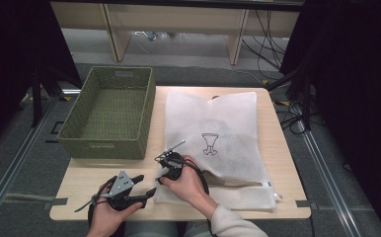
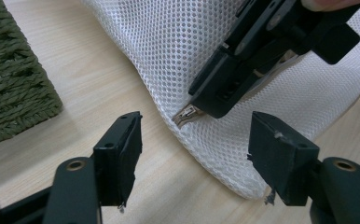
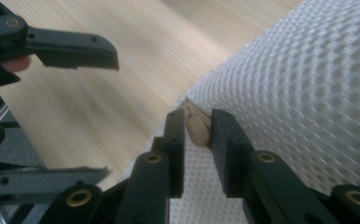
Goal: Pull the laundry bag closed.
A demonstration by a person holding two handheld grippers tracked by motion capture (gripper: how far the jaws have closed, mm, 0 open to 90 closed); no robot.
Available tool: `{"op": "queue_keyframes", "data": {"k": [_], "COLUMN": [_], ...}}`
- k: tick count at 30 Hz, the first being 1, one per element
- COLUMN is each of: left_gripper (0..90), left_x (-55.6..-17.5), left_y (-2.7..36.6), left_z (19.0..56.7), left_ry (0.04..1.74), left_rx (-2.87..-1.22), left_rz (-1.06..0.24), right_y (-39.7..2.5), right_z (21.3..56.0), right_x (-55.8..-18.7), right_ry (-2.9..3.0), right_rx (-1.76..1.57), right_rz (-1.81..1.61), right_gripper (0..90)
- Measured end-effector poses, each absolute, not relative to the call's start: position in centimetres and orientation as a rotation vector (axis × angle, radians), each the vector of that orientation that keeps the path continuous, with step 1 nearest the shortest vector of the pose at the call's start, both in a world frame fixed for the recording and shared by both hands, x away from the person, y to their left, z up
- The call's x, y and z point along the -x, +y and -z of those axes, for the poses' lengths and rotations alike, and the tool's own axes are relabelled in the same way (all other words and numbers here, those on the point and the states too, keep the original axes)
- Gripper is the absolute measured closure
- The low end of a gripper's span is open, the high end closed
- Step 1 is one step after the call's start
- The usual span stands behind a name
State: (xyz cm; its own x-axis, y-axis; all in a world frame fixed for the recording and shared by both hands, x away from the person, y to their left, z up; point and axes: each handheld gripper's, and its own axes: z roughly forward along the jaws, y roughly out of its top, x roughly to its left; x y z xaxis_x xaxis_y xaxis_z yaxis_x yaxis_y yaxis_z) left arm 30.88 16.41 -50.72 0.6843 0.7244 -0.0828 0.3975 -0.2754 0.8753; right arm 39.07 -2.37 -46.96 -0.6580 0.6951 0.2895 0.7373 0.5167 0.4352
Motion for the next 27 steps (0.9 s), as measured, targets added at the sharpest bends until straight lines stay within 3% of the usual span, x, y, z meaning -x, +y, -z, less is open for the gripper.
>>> {"op": "queue_keyframes", "data": {"k": [9, 19, 27], "left_gripper": [40.3, 45.7, 58.7], "left_x": [-31.0, -31.4, -33.2], "left_y": [16.1, 15.3, 14.2], "left_z": [50.9, 51.1, 51.1], "left_ry": [0.868, 0.838, 0.808], "left_rx": [-1.919, -1.957, -2.03], "left_rz": [-0.402, -0.38, -0.404], "right_y": [-1.9, -1.9, -2.3], "right_z": [47.1, 46.6, 45.2], "right_x": [-39.1, -39.1, -38.9], "right_ry": [-2.644, -2.66, -2.664], "right_rx": [1.26, 1.25, 1.236], "right_rz": [0.844, 0.844, 0.875], "right_gripper": [86.5, 87.1, 87.1]}}
